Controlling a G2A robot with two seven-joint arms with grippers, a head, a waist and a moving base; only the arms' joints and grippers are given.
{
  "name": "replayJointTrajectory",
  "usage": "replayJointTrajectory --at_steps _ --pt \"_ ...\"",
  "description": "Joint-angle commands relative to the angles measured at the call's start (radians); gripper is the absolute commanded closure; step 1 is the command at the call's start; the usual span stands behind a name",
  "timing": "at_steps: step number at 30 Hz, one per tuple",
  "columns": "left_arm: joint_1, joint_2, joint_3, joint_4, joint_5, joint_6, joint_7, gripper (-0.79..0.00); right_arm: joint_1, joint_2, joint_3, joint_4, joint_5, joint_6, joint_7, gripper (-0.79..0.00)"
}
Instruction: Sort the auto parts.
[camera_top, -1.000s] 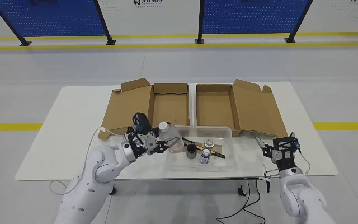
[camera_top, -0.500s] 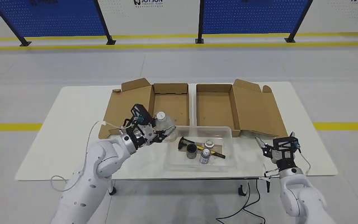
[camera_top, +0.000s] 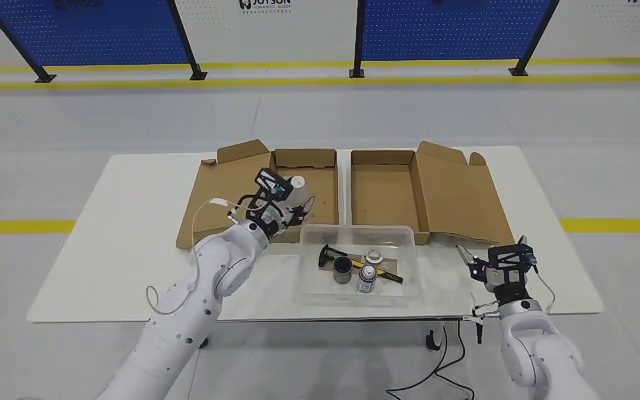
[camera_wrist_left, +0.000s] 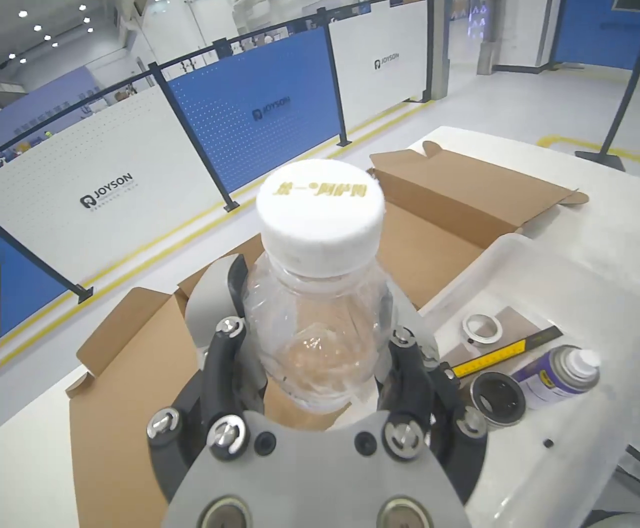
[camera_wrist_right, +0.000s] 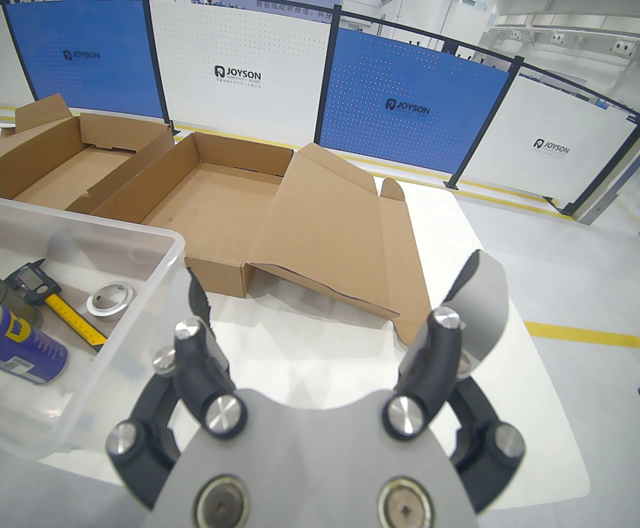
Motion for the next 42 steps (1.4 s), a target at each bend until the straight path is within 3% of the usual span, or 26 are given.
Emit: replayJointTrajectory --at_steps 1,11,23,42 --pt "-0.043 -0.011 0.035 0.069 0.015 0.005 0.007 0.0 0.0 0.0 0.0 0.0 0.0 0.0 0.0 -0.785" --pt "-0.229 -0.076 0.135 0.371 -0.025 0.063 0.064 0.0 0.0 0.0 0.0 0.0 0.0 0.0 0.0 -0.785" --pt "-0.364 -0.151 0.215 0.674 -0.064 0.1 0.115 0.0 0.0 0.0 0.0 0.0 0.0 0.0 0.0 -0.785" --pt "-0.445 -0.238 0.259 0.902 -0.119 0.084 0.271 0.0 0.0 0.0 0.0 0.0 0.0 0.0 0.0 -0.785"
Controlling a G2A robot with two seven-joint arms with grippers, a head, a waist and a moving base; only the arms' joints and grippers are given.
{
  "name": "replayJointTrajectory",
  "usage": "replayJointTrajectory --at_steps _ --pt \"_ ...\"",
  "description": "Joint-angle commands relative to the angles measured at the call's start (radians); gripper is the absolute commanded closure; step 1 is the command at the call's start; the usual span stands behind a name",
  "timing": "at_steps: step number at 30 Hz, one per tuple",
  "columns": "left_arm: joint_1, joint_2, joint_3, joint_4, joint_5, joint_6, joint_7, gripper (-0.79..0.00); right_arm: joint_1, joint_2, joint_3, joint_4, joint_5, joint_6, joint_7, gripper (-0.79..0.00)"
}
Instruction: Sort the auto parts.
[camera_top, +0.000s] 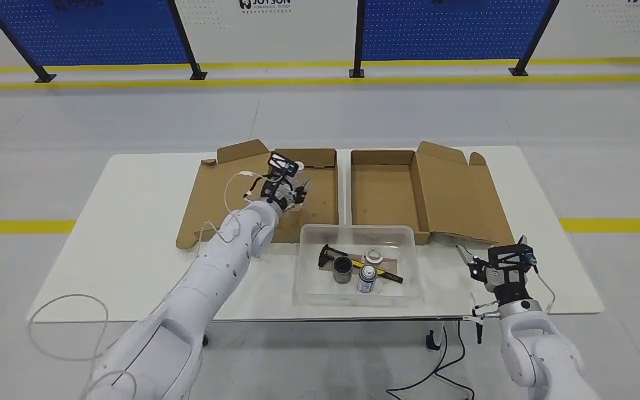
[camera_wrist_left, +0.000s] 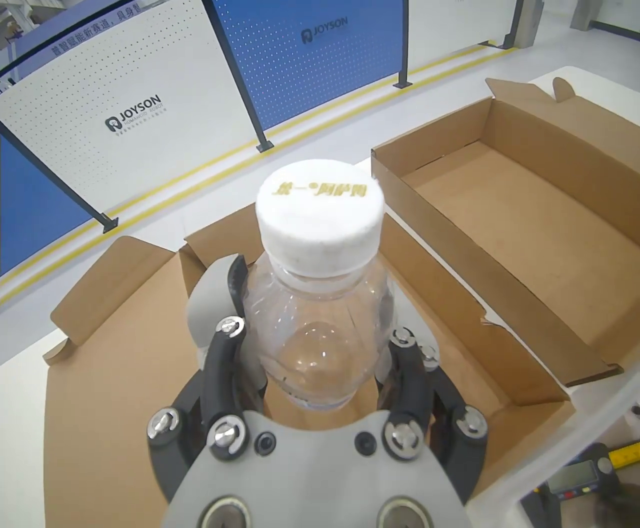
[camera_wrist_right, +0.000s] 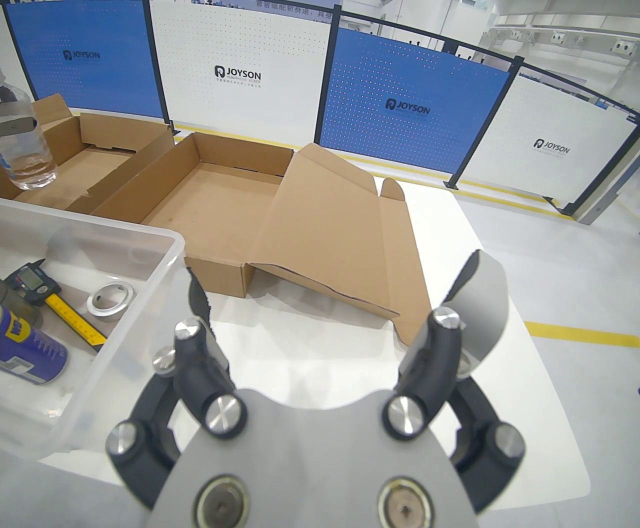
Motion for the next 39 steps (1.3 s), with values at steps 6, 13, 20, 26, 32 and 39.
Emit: replayJointTrajectory --at_steps 6,13,20,26,32,39 --pt "-0.019 -0.018 0.001 0.062 -0.001 -0.009 0.076 0.0 0.0 0.0 0.0 0.0 0.0 0.0 0.0 -0.785" --pt "-0.029 -0.039 0.012 0.116 0.022 0.025 0.117 0.0 0.0 0.0 0.0 0.0 0.0 0.0 0.0 -0.785" --pt "-0.047 -0.058 0.013 0.175 0.028 0.053 0.145 0.0 0.0 0.0 0.0 0.0 0.0 0.0 0.0 -0.785" --pt "-0.055 -0.074 0.011 0.214 0.017 0.058 0.135 0.0 0.0 0.0 0.0 0.0 0.0 0.0 0.0 -0.785" --pt "-0.059 -0.086 0.015 0.236 0.023 0.049 0.117 -0.785 0.0 0.0 0.0 0.0 0.0 0.0 0.0 -0.785" --pt "-0.068 -0.093 0.015 0.254 0.036 0.049 0.119 -0.785 0.0 0.0 0.0 0.0 0.0 0.0 0.0 -0.785"
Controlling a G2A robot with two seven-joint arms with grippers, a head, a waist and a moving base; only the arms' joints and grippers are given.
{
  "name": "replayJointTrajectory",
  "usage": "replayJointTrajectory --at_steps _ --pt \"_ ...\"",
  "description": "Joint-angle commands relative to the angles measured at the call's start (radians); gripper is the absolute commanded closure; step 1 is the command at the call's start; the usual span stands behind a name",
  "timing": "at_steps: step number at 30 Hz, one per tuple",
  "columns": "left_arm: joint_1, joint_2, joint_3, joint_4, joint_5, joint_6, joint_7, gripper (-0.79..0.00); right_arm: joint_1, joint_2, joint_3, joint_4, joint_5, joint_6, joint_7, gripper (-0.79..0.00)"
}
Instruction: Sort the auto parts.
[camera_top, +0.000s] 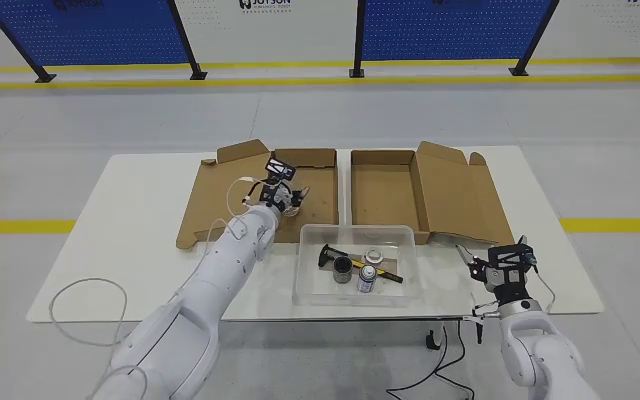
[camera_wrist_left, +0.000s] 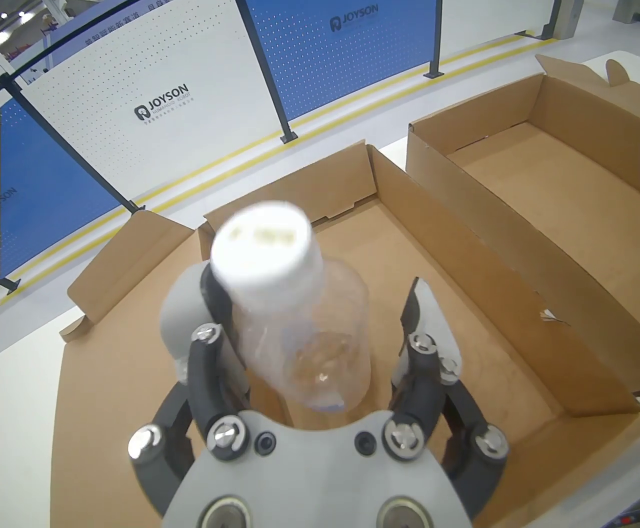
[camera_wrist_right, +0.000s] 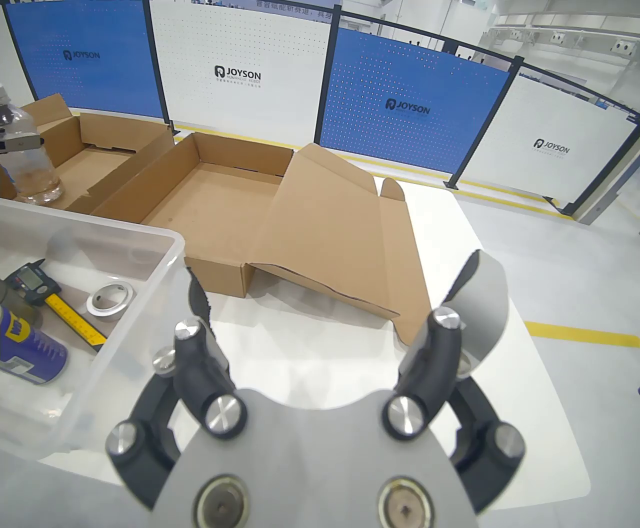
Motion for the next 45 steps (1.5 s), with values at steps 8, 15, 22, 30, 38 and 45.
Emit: replayJointTrajectory --at_steps 8,15,22,30,38,45 --pt "-0.018 0.004 -0.015 -0.019 0.007 -0.02 0.033 -0.785 0.0 0.0 0.0 0.0 0.0 0.0 0.0 -0.785" --pt "-0.027 0.025 -0.042 -0.051 0.015 -0.064 0.047 -0.785 0.0 0.0 0.0 0.0 0.0 0.0 0.0 -0.785" --pt "-0.004 0.065 -0.078 -0.121 0.048 -0.1 0.071 -0.785 0.0 0.0 0.0 0.0 0.0 0.0 0.0 -0.785" --pt "0.072 0.131 -0.166 -0.334 0.074 -0.103 -0.04 -0.785 0.0 0.0 0.0 0.0 0.0 0.0 0.0 -0.785" --pt "0.258 0.205 -0.306 -0.726 0.108 -0.115 -0.257 -0.785 0.0 0.0 0.0 0.0 0.0 0.0 0.0 -0.785" --pt "0.445 0.245 -0.387 -1.058 0.162 -0.144 -0.487 -0.785 0.0 0.0 0.0 0.0 0.0 0.0 0.0 -0.785"
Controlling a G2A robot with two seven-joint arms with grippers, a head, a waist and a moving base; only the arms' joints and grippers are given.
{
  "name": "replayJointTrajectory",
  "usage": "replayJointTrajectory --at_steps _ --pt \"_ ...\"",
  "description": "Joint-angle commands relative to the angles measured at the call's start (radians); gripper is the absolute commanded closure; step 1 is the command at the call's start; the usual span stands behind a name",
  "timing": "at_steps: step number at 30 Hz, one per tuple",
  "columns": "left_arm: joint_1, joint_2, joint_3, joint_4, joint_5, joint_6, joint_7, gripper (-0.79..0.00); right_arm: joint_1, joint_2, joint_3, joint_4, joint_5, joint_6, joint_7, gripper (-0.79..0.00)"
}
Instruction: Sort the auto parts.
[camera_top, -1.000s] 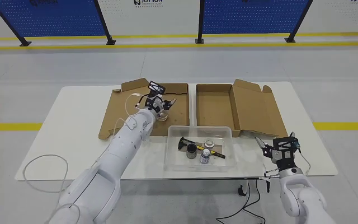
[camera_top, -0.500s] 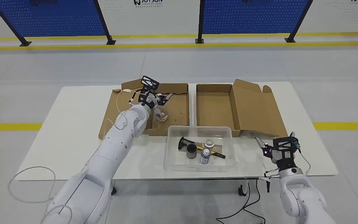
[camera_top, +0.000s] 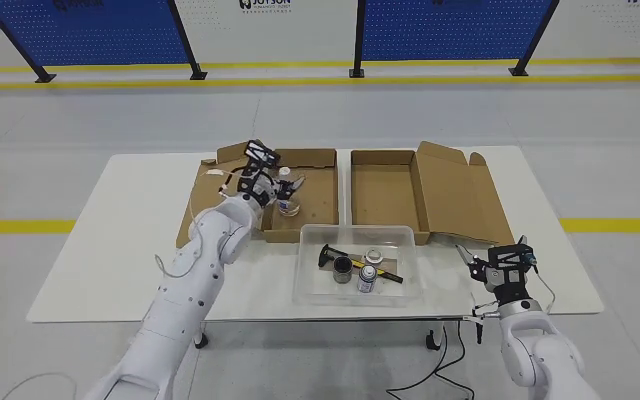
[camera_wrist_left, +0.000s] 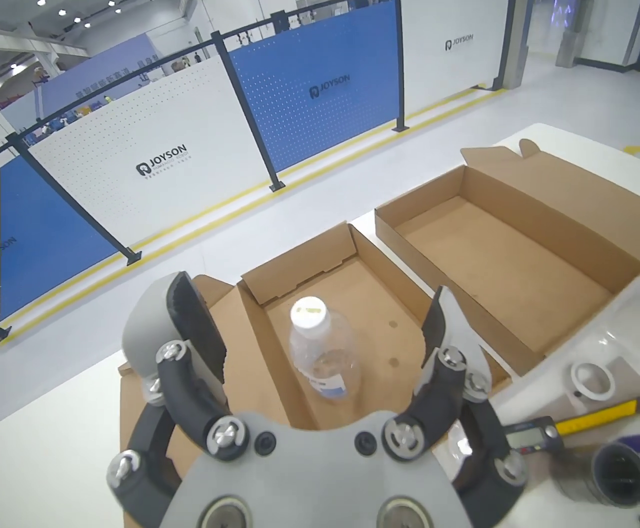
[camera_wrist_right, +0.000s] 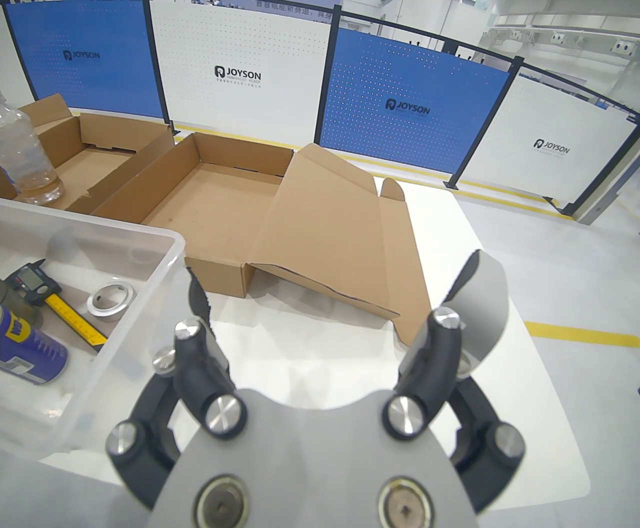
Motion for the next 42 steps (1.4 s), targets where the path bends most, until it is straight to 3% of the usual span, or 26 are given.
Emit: replayJointTrajectory --at_steps 1,10,16,34,38,42 --pt "0.059 0.008 -0.016 -0.094 -0.011 -0.032 -0.068 -0.785 0.0 0.0 0.0 0.0 0.0 0.0 0.0 -0.785" --pt "0.217 0.027 -0.022 -0.32 -0.075 -0.176 -0.238 -0.785 0.0 0.0 0.0 0.0 0.0 0.0 0.0 -0.785" --pt "0.273 0.031 0.017 -0.375 -0.083 -0.236 -0.28 -0.785 0.0 0.0 0.0 0.0 0.0 0.0 0.0 -0.785" --pt "0.283 0.032 0.01 -0.386 -0.093 -0.219 -0.273 -0.785 0.0 0.0 0.0 0.0 0.0 0.0 0.0 -0.785" --pt "0.223 0.023 0.065 -0.37 -0.149 -0.265 -0.313 -0.785 0.0 0.0 0.0 0.0 0.0 0.0 0.0 -0.785" --pt "0.105 -0.002 0.172 -0.283 -0.212 -0.293 -0.367 -0.785 0.0 0.0 0.0 0.0 0.0 0.0 0.0 -0.785"
